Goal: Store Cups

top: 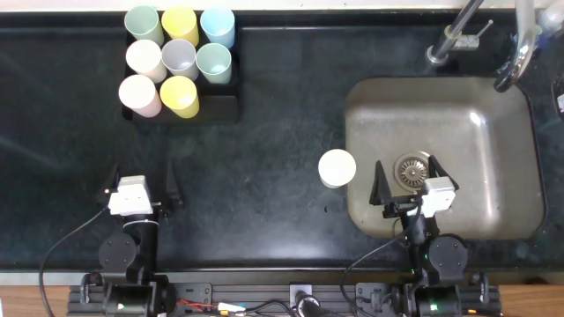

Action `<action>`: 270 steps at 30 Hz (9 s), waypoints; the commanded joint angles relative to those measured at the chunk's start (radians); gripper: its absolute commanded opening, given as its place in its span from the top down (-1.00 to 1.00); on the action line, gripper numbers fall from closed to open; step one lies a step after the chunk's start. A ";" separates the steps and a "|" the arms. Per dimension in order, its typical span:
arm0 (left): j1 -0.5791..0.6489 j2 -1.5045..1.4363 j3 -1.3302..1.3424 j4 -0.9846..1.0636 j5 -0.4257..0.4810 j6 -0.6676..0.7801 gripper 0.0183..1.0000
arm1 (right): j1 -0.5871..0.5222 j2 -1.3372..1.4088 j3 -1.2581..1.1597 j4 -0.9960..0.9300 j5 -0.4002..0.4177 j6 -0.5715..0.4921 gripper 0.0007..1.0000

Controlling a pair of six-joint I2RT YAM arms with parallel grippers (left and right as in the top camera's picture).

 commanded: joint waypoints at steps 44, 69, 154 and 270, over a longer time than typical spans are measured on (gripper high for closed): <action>0.005 -0.011 -0.004 0.000 0.010 0.014 -1.00 | 0.190 1.607 1.401 -1.345 -0.055 -0.375 -1.00; 0.005 -0.011 -0.004 0.000 0.010 0.014 -1.00 | 0.190 1.780 1.397 -1.247 -0.055 -0.400 -1.00; 0.005 -0.011 -0.004 0.000 0.010 0.014 -1.00 | 0.629 2.239 2.204 -1.059 0.052 0.150 0.91; 0.005 -0.011 -0.004 0.000 0.010 0.014 -1.00 | 0.552 2.079 2.229 -0.919 0.160 0.080 -1.00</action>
